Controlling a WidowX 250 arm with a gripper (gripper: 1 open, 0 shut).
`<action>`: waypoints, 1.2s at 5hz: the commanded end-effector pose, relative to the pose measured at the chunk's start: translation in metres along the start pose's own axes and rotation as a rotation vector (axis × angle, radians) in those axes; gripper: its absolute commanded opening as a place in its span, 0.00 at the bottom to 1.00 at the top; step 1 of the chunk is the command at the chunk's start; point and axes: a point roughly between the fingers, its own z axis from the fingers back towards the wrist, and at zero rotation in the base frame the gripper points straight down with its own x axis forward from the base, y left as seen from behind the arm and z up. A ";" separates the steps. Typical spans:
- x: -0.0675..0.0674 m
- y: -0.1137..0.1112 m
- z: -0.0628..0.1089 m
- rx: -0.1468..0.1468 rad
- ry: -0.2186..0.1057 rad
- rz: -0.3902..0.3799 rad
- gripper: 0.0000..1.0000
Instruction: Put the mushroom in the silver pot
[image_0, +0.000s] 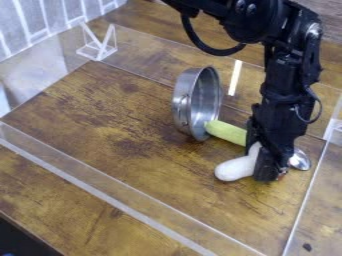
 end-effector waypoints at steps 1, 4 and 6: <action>-0.001 0.011 0.019 0.018 -0.060 0.014 0.00; -0.007 0.009 0.052 0.058 -0.080 0.142 0.00; -0.005 0.009 0.092 0.094 -0.111 0.173 0.00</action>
